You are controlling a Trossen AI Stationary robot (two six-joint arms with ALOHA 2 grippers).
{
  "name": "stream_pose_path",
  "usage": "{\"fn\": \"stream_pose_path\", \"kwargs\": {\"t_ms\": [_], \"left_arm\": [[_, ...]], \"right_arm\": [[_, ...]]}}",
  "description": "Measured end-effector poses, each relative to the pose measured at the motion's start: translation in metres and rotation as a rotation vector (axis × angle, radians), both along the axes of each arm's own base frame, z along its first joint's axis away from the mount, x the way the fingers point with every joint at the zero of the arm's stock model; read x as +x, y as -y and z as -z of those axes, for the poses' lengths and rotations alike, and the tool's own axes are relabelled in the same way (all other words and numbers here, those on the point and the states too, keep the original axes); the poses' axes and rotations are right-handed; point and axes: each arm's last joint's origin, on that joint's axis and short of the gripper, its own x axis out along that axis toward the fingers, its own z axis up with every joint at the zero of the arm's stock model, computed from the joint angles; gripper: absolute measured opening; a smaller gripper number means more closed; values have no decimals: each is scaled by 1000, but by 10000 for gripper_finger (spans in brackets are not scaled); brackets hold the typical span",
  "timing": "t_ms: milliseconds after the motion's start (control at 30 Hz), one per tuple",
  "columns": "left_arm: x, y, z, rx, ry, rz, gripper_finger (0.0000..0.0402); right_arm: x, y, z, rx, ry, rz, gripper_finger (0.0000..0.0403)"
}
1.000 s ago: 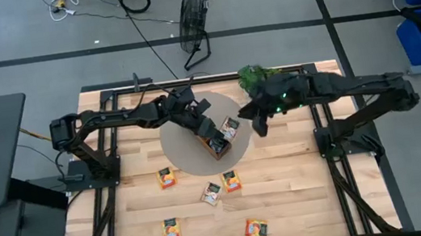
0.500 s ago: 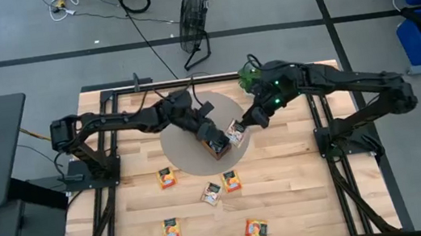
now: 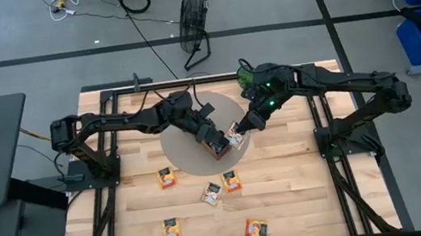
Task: Pick & Place Tea
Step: Put the brown tea bag into the middle section of the wooden organizer
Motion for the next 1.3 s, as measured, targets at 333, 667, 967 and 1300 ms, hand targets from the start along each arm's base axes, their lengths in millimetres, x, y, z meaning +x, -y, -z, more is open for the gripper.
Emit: {"fn": "stream_pose_path", "kwargs": {"t_ms": [333, 667, 967, 1300], "left_arm": [[0, 0, 0, -2, 0, 0, 9], [0, 0, 0, -8, -4, -3, 15], [0, 0, 0, -13, -10, 3, 66], [-26, -2, -36, 209, 91, -160, 67]], "right_arm": [[0, 0, -1, 10, 10, -18, 89], [0, -1, -1, 3, 13, -24, 8], [-5, 3, -2, 7, -8, 15, 2], [-30, 11, -15, -38, -17, 157, 1]]}}
